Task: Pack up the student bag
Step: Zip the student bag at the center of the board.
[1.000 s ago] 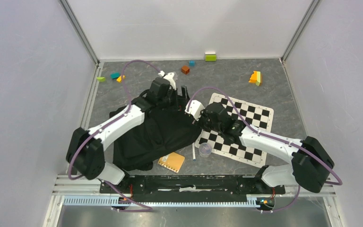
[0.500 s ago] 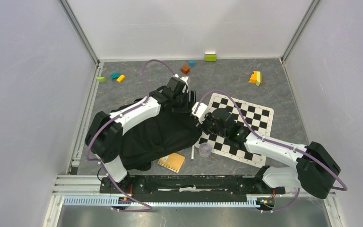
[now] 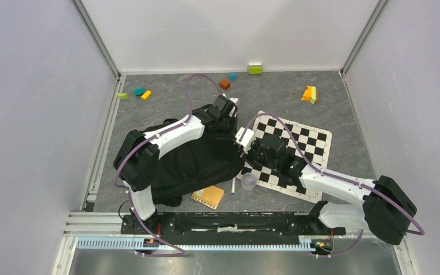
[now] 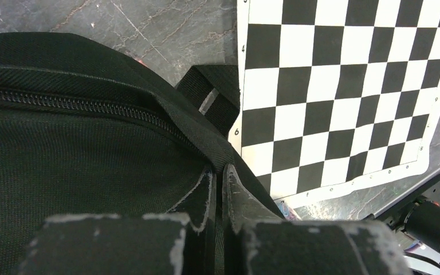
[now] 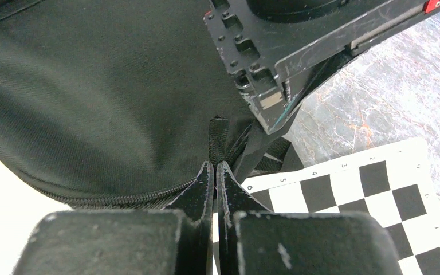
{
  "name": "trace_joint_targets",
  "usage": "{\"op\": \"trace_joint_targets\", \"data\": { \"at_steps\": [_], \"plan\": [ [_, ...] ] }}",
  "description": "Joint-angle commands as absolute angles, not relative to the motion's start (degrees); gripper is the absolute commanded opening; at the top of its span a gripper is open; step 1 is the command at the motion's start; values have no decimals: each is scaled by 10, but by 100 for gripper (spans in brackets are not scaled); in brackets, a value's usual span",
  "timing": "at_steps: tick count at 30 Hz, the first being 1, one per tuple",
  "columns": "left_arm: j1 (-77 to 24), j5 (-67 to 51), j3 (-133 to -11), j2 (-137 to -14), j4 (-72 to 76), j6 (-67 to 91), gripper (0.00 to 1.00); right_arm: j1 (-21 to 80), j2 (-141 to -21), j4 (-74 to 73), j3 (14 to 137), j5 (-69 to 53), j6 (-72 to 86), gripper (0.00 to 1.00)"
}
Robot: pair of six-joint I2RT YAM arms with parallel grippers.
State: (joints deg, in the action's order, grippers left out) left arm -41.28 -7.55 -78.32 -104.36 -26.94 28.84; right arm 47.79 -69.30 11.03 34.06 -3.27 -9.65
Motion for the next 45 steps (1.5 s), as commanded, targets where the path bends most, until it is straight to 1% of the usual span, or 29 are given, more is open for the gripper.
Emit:
{"op": "trace_joint_targets", "data": {
  "at_steps": [1,6,14,21,27,37,42,45],
  "plan": [
    [-415,-54,-806,-1022,-246,279,2,478,-656,132,327,-40,-84,0],
    [-414,-34,-812,-1001,-220,293,2,482,-625,138,302,-54,-61,0],
    [-411,-32,-830,-1001,-202,311,2,506,-596,179,259,-68,-1,0],
    [-409,-32,-832,-1000,-173,328,2,564,-576,265,213,-38,82,0],
    [-405,-25,-832,-994,-160,330,2,619,-598,327,207,-4,112,0],
    [-388,-2,-818,-976,-127,339,2,756,-636,426,209,171,165,0],
    [-383,21,-806,-966,-103,347,2,799,-688,459,226,222,174,0],
    [-377,23,-795,-956,-90,354,2,808,-706,440,241,275,189,0]
  ]
}}
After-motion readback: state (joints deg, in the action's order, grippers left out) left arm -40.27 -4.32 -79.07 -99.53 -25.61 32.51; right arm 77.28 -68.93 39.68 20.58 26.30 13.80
